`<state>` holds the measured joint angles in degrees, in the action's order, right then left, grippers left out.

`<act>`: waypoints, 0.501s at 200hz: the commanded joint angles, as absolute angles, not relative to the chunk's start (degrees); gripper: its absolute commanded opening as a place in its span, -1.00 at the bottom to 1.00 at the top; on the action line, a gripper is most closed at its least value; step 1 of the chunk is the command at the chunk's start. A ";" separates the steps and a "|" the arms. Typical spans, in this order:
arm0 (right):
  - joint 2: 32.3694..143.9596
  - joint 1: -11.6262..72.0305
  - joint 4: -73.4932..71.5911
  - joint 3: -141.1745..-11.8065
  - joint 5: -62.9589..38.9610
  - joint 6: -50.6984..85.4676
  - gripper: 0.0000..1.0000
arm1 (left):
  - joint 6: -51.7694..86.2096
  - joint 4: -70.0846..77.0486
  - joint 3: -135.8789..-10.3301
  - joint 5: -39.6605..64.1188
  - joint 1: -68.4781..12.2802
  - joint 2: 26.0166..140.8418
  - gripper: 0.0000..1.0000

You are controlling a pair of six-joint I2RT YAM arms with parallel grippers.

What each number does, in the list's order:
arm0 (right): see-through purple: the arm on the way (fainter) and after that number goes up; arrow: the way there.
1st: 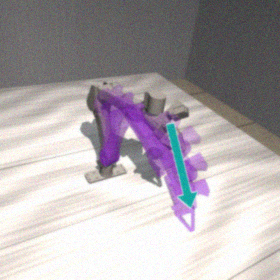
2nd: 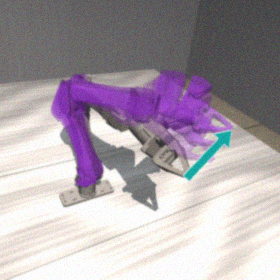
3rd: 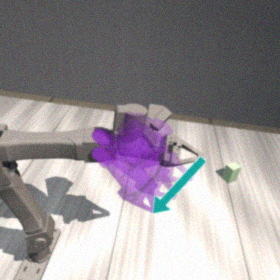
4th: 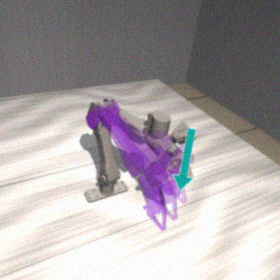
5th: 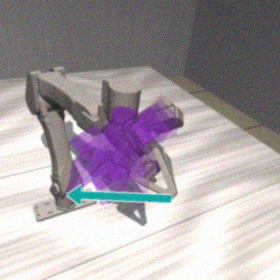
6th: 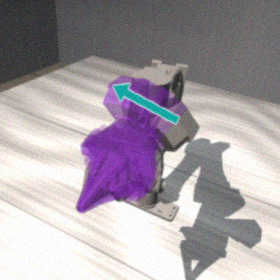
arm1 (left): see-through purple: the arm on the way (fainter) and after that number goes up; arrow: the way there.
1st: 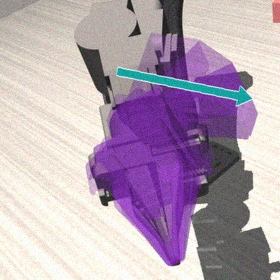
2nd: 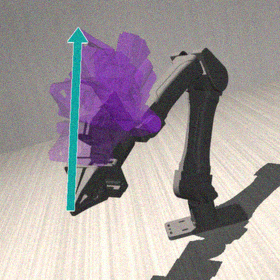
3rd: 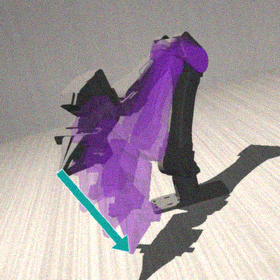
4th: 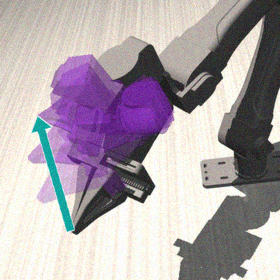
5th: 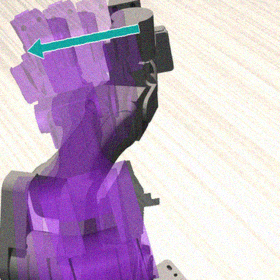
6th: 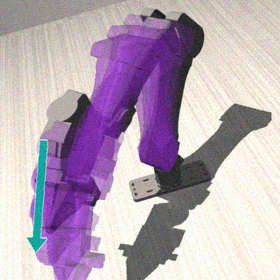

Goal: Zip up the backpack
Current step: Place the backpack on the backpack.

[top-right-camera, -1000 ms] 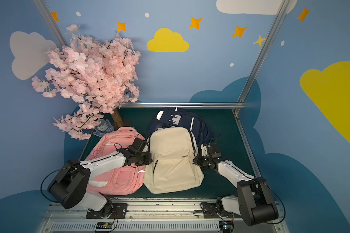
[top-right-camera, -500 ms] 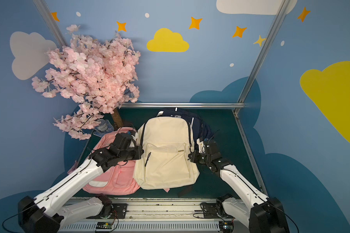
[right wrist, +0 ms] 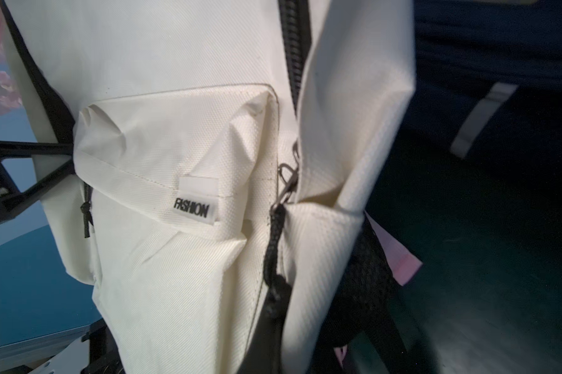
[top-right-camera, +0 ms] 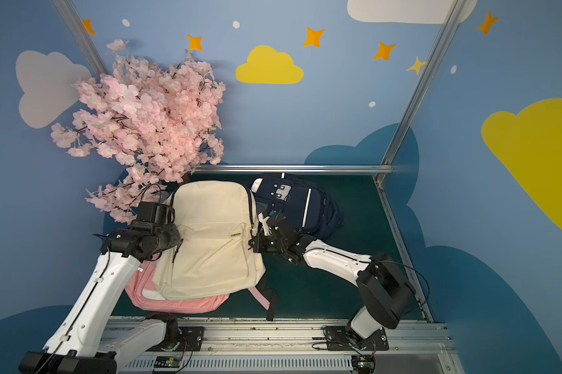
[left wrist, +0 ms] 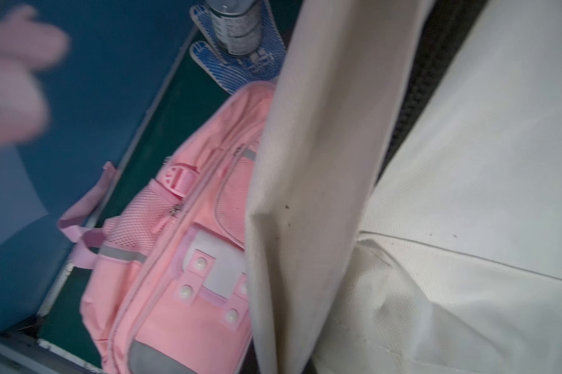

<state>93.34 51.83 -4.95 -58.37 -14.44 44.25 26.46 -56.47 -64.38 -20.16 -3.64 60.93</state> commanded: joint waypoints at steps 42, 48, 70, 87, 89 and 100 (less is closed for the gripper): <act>105.33 57.77 -11.67 -68.33 -13.46 47.81 -1.00 | 25.74 -51.02 -64.74 -16.95 -0.83 62.01 0.10; 105.91 57.75 -11.74 -68.55 -13.41 48.29 -1.00 | 25.69 -50.98 -64.39 -16.80 -0.79 61.48 0.19; 107.52 58.05 -10.94 -69.12 -13.14 49.67 -1.00 | 25.27 -50.89 -63.66 -15.61 -0.97 59.64 0.40; 107.85 58.89 -8.05 -70.46 -13.00 48.29 -0.63 | 25.38 -52.03 -63.66 -16.19 -2.05 58.56 0.47; 107.84 58.95 -7.75 -70.64 -13.01 47.91 -0.57 | 25.33 -52.21 -63.71 -16.46 -2.23 58.43 0.49; 107.85 59.47 -5.01 -72.05 -13.11 46.09 -0.37 | 25.07 -53.44 -64.32 -19.74 -3.58 57.67 0.61</act>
